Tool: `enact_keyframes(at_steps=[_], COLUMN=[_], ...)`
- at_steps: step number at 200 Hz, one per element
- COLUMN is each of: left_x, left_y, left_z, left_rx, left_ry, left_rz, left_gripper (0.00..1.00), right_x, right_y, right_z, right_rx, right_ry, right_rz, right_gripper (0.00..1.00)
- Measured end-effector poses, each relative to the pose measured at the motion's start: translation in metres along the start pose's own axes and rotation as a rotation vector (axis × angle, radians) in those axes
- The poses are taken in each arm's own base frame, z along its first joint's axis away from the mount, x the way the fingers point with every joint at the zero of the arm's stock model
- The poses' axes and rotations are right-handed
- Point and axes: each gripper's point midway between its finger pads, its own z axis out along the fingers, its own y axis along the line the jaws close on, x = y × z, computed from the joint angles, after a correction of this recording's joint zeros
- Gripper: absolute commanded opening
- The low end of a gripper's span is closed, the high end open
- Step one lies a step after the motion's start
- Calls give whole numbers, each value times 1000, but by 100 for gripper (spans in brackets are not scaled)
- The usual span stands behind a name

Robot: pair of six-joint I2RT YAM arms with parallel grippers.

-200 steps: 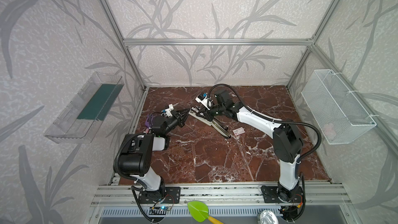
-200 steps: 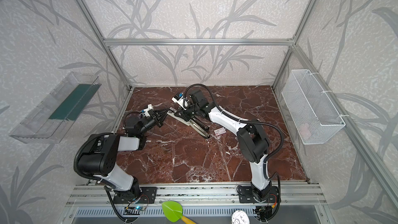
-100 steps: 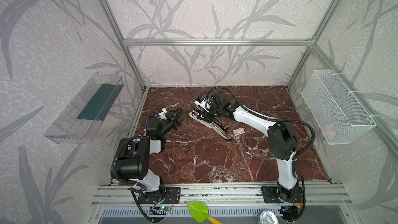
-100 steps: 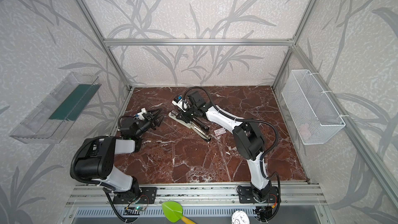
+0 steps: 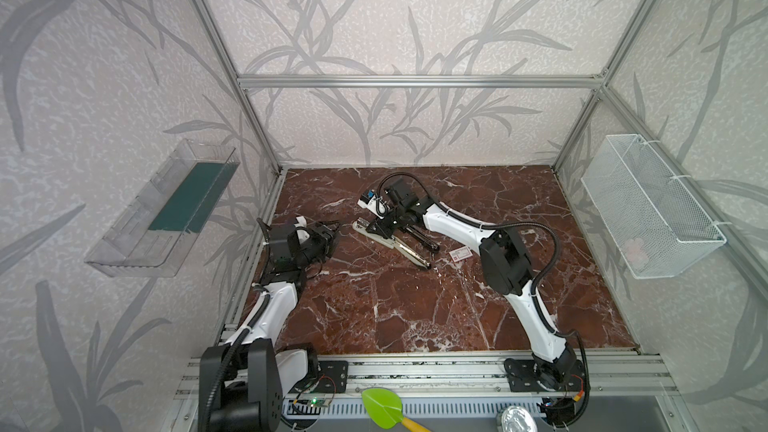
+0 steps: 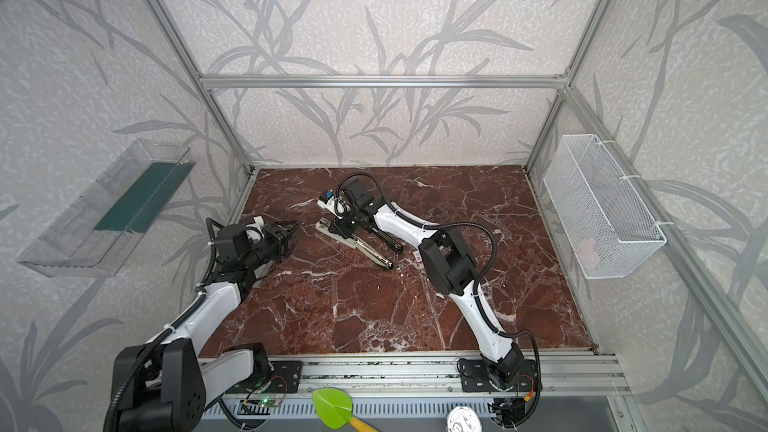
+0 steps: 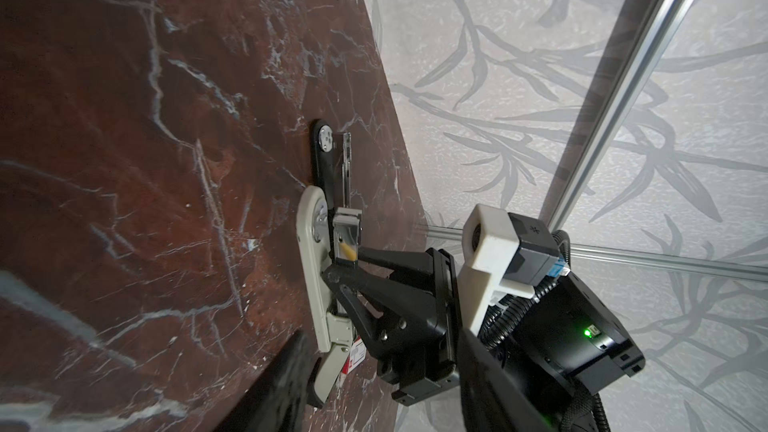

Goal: Load the staples into the stapler

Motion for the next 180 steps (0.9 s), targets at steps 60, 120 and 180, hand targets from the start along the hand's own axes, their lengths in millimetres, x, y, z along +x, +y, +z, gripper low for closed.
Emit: enact_keyframes(at_steps=[60, 120, 180], left_x=[6, 10, 12], left_y=[2, 7, 9], left_z=[-17, -19, -21], left_rx=[-41, -64, -74], left_ry=[-20, -12, -6], left_rz=[33, 39, 58], left_gripper=[58, 58, 58], right_x=[-8, 19, 17], right_y=[8, 10, 10], right_z=[53, 78, 75], right_rx=[45, 138, 155], right_ry=[39, 124, 118], right_rz=[-14, -16, 27], right_gripper=[2, 18, 48])
